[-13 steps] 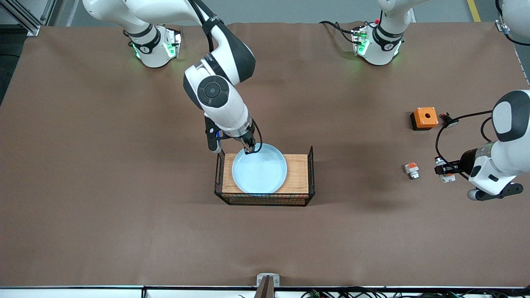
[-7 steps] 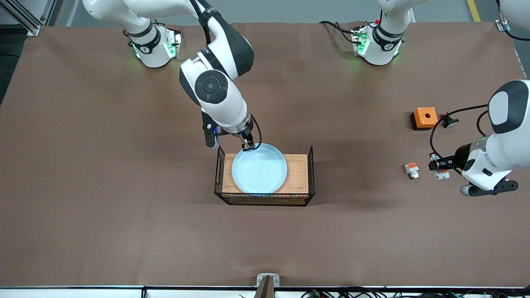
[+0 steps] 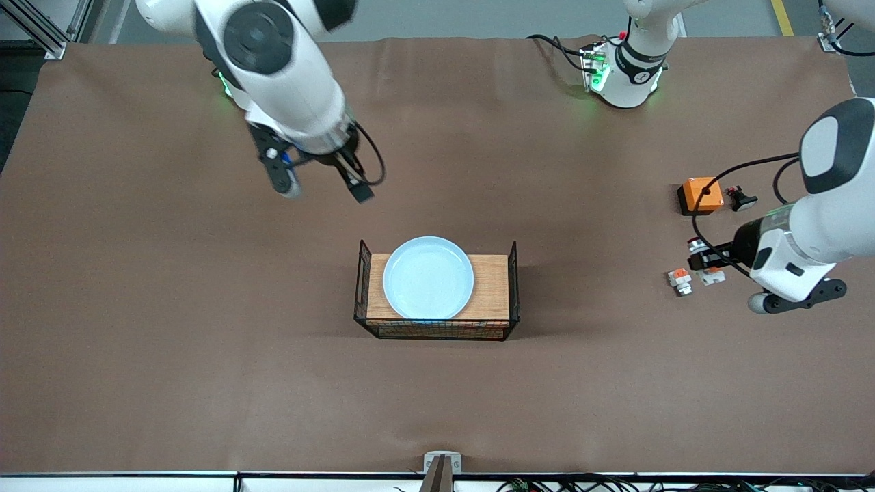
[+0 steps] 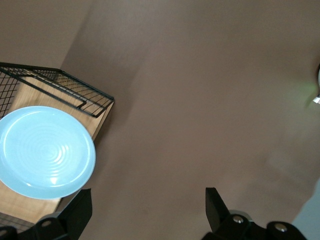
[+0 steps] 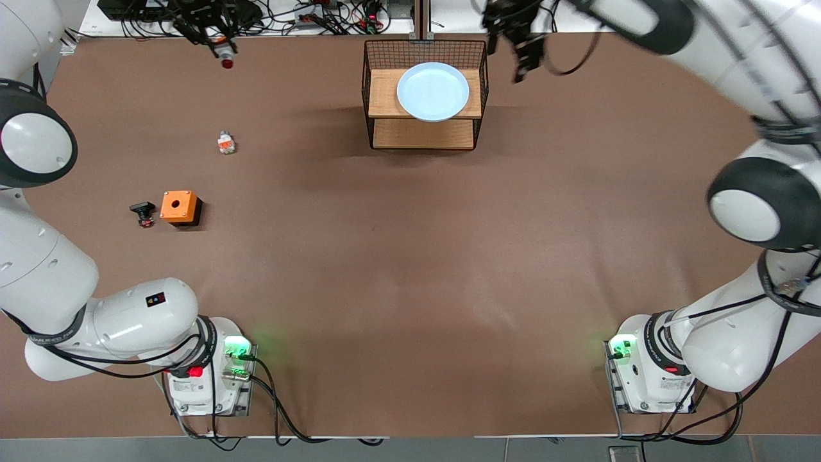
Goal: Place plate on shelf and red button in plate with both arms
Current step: 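Open the right gripper and withdraw it while the left gripper lifts the button, then carry the white-orange button with the left gripper over the plate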
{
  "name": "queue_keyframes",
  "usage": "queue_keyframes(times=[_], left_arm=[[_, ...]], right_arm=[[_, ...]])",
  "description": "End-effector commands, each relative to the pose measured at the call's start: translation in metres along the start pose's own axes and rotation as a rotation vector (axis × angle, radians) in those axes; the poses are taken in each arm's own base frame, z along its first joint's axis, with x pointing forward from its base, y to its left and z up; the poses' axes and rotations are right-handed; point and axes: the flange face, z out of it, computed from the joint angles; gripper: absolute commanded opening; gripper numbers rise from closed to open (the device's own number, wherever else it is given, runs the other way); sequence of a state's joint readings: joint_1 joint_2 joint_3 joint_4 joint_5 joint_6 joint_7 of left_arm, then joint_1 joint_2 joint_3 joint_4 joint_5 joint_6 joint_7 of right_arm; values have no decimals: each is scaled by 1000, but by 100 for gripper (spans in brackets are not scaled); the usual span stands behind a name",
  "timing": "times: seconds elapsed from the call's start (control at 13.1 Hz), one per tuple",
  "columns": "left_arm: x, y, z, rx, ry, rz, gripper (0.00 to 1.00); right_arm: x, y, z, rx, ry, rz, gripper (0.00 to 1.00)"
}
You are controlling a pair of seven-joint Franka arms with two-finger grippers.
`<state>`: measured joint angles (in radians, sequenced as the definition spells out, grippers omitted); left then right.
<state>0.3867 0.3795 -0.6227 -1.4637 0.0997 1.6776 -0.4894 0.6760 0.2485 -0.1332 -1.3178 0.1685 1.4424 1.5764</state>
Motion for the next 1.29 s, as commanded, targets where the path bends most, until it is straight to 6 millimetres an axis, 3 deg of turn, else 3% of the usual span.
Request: queue_keyframes(times=[0.0,0.3,0.68,0.91,1.22], left_arm=[[-25,40,-11,-46,-31,-87,0],[-70,111,-24,-98,-55,-213,0],[-127,231,-5,-231,-48,-393,0],[-156,298,22,-365,-73,-506,0],[-155,337,87,-396,-34,-606,3]], right_arm=[[43,50,-37,7,-14,-152,100],[93,106,-59,52,-30,-340,100],[156,139,-76,71,17,-518,100],[193,154,-83,80,42,-602,100],[232,169,-92,90,84,-683,100]])
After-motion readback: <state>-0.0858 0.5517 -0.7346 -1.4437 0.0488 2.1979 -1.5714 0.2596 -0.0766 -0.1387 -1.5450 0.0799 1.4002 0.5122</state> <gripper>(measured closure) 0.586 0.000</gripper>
